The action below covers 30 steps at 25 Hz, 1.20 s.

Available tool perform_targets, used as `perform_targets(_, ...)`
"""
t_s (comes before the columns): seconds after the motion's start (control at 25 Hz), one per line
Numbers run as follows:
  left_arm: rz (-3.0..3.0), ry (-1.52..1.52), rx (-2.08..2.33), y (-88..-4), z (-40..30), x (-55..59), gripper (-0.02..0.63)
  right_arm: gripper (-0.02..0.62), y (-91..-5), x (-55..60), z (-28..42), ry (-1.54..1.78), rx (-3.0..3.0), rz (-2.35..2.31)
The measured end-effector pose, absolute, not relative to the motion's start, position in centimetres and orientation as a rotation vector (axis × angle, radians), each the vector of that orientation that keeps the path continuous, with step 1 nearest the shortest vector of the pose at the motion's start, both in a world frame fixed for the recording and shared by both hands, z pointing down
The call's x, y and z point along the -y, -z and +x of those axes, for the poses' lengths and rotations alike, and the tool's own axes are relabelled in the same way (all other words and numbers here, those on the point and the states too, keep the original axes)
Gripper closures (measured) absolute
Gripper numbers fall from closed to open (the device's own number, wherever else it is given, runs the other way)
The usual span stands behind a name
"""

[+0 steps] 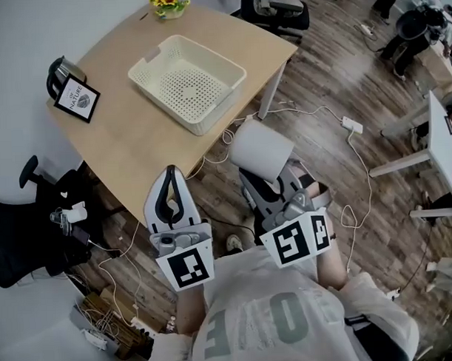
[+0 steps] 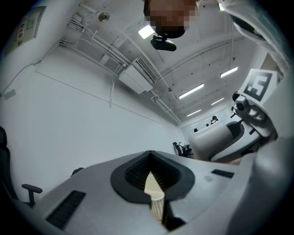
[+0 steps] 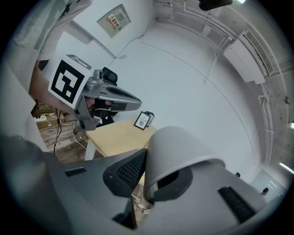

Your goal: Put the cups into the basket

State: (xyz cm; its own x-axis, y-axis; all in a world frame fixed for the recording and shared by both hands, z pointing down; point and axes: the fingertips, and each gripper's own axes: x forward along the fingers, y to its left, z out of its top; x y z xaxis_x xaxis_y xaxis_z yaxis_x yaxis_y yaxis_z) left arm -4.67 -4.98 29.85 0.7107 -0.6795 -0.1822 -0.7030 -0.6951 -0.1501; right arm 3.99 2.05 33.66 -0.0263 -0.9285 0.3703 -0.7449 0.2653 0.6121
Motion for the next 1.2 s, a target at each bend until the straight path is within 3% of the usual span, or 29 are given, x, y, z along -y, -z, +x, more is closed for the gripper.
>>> perform_targets(0.68,-2.595,-0.147,-1.305,-26.7,12.3,16.5,0.600,0.560,-31.3,10.9,22.1,0.403,1.974,1.394)
perform_targets(1.2,-2.532,-0.108,-1.440,-27.0,11.4,24.4,0.600,0.560,-31.3,20.3,21.7,0.450,2.053,1.245)
